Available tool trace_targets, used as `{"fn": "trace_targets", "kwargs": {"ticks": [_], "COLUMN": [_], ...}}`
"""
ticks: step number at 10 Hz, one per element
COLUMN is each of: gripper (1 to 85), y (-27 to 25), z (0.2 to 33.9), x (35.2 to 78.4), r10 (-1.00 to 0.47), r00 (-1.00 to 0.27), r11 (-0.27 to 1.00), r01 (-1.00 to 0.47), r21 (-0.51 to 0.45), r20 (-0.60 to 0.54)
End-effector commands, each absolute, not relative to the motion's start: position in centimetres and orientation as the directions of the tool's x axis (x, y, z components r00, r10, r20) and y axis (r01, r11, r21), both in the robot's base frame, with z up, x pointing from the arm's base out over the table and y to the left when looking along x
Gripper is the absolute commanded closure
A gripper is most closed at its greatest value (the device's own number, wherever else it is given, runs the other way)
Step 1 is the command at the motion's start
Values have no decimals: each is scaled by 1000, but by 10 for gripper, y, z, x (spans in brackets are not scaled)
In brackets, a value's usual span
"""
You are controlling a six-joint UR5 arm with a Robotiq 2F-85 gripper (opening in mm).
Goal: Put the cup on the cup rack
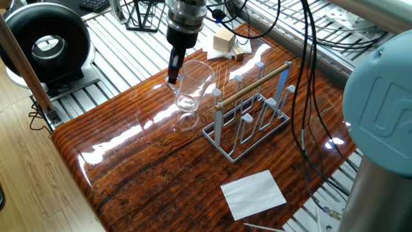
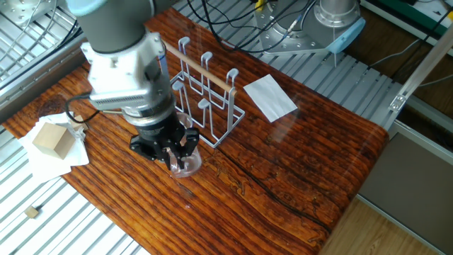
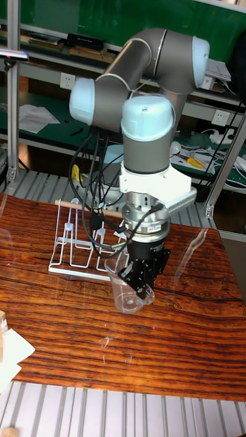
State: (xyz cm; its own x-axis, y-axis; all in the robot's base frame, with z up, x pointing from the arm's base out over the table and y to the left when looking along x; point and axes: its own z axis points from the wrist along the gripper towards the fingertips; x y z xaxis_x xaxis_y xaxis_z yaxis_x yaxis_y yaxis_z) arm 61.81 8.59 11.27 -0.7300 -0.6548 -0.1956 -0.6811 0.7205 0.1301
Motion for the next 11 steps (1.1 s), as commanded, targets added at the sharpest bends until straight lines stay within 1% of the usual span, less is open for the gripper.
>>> {"fn": "trace_targets", "kwargs": {"ticks": [1,3,6,11], "gripper": [847,847,847,847], "y": [81,84,83,84], "z": [107,106,103,94], "x": [615,613,613,618], "r10": [-755,-794,-802,-804], "r00": [-633,-581,-574,-567], "r11": [630,578,574,571], "r01": [-773,-813,-817,-820], "r21": [78,71,55,37], "r20": [-170,-178,-166,-179]}}
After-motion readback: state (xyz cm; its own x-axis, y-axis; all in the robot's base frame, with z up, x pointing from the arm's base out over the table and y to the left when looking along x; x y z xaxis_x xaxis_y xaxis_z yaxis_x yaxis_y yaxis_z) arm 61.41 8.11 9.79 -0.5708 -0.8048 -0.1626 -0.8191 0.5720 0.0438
